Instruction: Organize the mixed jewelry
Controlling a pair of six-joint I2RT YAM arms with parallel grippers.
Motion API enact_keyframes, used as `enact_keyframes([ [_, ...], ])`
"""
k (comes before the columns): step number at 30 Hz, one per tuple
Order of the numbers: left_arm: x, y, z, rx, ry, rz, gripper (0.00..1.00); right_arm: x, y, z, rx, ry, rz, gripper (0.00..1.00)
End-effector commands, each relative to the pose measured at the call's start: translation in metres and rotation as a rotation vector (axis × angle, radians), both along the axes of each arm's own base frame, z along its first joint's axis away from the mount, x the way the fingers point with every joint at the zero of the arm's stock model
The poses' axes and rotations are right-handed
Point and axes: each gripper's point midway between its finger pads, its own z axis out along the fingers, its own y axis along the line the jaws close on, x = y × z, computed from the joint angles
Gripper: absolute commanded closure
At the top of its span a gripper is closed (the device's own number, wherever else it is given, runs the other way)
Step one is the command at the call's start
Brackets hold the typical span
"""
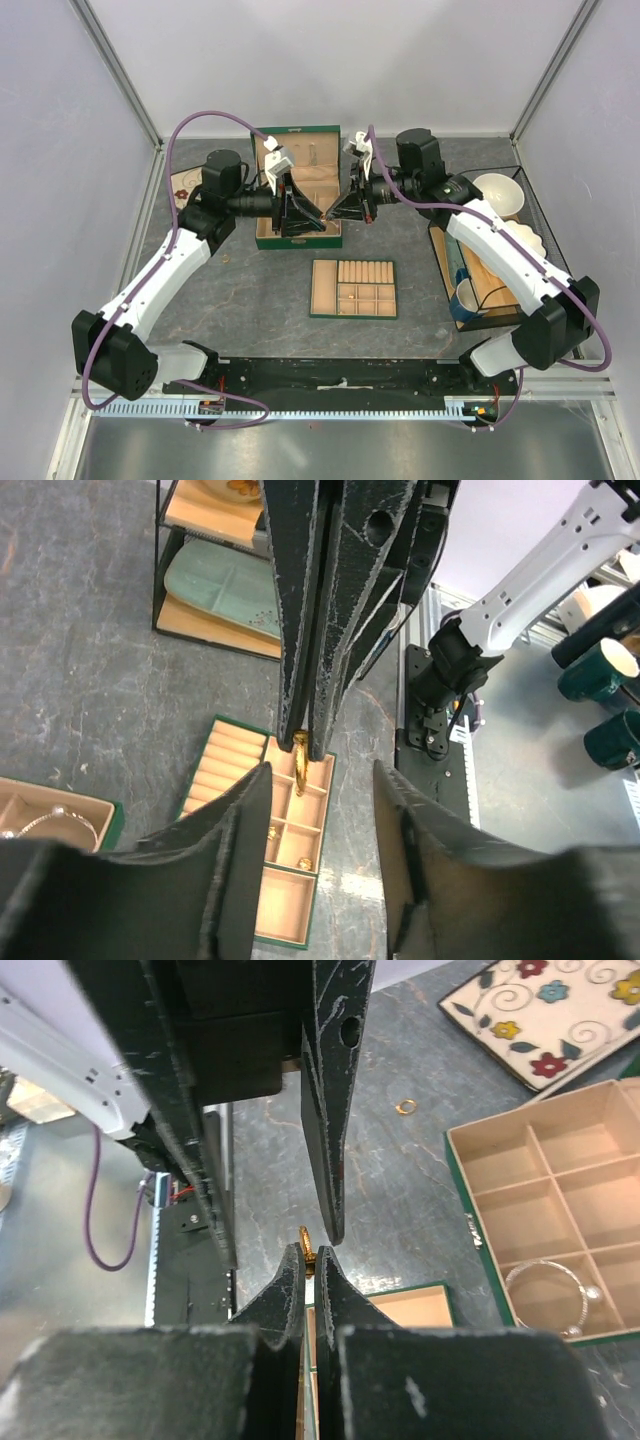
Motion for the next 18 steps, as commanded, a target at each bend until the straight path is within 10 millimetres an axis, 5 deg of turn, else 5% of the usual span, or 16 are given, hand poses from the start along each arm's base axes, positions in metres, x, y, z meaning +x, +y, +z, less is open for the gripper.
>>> enact_keyframes([
  [1,0.013,0.008,0.025,-0.032,-0.085,0.105,0.44,0.012,-0.009,0.024,0.002,-0.13,-0.113,1.0],
  [7,0.047,0.044,0.038,-0.096,-0.05,0.299,0.35,0.045,-0.038,0.005,-0.129,-0.183,-0.378,1.0],
  [10,0.063,0.062,0.038,-0.08,-0.053,0.407,0.35,0.056,-0.058,-0.026,-0.251,-0.161,-0.486,1.0],
  [14,0.073,0.074,0.027,-0.046,-0.039,0.487,0.35,0.055,-0.087,-0.093,-0.437,-0.076,-0.588,1.0],
  [18,0.082,0.084,0.017,-0.008,-0.031,0.555,0.35,0.044,-0.109,-0.129,-0.536,-0.043,-0.648,1.0],
])
